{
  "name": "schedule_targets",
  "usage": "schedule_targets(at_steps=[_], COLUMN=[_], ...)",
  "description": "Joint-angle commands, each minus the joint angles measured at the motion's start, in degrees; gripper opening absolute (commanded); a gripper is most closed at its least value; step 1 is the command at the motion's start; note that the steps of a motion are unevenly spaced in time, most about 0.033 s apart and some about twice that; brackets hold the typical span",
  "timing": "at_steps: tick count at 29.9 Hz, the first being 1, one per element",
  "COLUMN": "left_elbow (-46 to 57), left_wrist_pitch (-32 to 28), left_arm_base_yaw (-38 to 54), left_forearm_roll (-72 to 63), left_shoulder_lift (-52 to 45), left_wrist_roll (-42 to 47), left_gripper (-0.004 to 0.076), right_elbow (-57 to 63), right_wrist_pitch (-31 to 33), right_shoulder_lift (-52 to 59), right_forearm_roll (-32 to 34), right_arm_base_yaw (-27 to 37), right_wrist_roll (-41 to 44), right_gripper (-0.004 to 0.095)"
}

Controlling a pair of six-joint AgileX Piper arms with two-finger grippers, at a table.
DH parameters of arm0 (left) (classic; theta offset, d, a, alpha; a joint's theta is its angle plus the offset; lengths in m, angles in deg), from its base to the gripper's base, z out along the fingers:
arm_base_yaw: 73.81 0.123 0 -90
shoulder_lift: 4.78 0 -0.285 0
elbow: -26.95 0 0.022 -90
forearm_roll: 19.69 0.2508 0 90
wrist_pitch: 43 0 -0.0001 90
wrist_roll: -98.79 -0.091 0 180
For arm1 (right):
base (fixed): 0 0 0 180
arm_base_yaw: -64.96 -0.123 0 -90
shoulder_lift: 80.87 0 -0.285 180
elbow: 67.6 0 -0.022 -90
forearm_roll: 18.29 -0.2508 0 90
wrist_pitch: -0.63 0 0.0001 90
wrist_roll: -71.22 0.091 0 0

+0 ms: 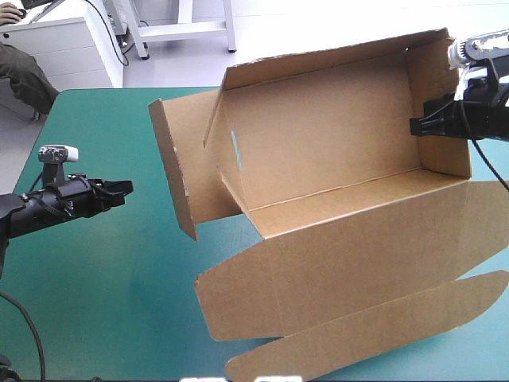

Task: Fold the box

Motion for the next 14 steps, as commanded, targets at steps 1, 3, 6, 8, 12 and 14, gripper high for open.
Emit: schedule_targets(at_steps=[1,3,6,8,12,14], left_elbow=[-0.29,-0.32,-0.32,-0.32,-0.32,-0.32], left_wrist_pitch=[2.97,2.97,2.97,3.54,4.49,6.99], left_arm_base_yaw=[-2.86,-5.62,-10.15,-13.22,-17.36,-17.82], left_forearm_roll=[-10.22,-10.11,-10.67,-12.47,-19.25,-22.82], left_shoulder_lift=[0.69,1.44,1.82,1.82,1.82,1.82], left_wrist_roll=[-4.47,-5.64,-7.44,-8.34,-8.87,-8.87], left_gripper=[0.0016,0.0015,0.0015,0.0015,0.0015,0.0015], right_elbow=[0.83,2.21,4.28,5.01,5.40,5.40], right_wrist_pitch=[0.50,0.40,-0.19,-0.71,-1.20,-1.71], right_shoulder_lift=[1.83,1.96,1.96,1.96,1.96,1.96], right_forearm_roll=[-4.30,-5.30,-5.29,-5.29,-5.14,-4.80], right_arm_base_yaw=[0.37,0.37,0.37,0.37,0.37,0.37], right_wrist_roll=[-0.52,-1.23,-1.50,-1.50,-2.04,-2.17], right_gripper=[-0.0020,-0.0020,-0.0020,-0.0020,-0.0020,-0.0020])
